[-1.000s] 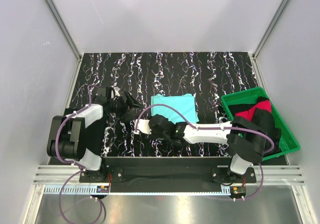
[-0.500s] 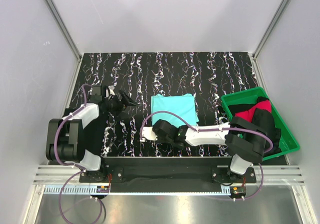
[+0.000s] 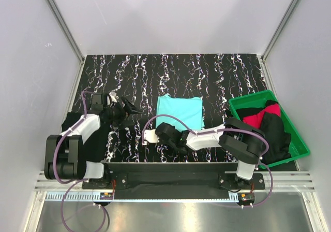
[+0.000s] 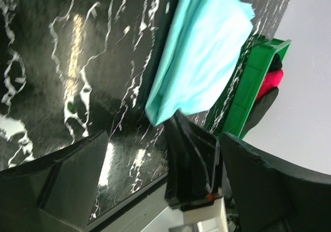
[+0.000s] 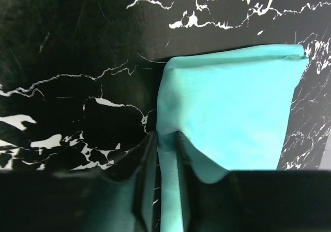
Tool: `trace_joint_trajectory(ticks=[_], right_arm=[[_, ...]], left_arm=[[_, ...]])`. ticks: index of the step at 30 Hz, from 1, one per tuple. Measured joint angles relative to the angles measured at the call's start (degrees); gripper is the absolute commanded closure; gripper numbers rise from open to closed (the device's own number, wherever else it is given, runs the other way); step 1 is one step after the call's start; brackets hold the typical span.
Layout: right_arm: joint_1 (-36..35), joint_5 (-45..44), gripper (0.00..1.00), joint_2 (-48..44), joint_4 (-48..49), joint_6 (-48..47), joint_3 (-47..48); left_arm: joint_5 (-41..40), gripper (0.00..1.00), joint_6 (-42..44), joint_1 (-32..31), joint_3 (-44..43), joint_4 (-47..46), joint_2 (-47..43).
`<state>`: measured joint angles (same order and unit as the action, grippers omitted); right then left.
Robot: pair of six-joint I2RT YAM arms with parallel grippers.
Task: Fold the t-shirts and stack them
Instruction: Neatly place the folded tshirt to the corner
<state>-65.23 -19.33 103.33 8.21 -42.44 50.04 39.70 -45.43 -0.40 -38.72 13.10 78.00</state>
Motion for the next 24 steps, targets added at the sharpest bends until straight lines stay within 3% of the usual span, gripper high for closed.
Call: trace_joint_trajectory(ticks=[7, 16, 24], right_arm=[[0.6, 1.1, 0.99, 0.1, 0.1, -0.3, -0.3], [2.5, 2.8, 1.0, -4.6, -1.6, 0.6, -1.8], [3.4, 4.3, 1.0, -11.2, -3.7, 1.4, -1.7]], left_arm=[[0.6, 0.02, 0.3, 0.0, 1.4, 0.3, -0.8], [3.0, 0.01, -0.3, -0.8, 1.2, -3.9, 3.7], [3.8, 0.01, -6.1, -7.7, 1.0, -13.2, 9.1]])
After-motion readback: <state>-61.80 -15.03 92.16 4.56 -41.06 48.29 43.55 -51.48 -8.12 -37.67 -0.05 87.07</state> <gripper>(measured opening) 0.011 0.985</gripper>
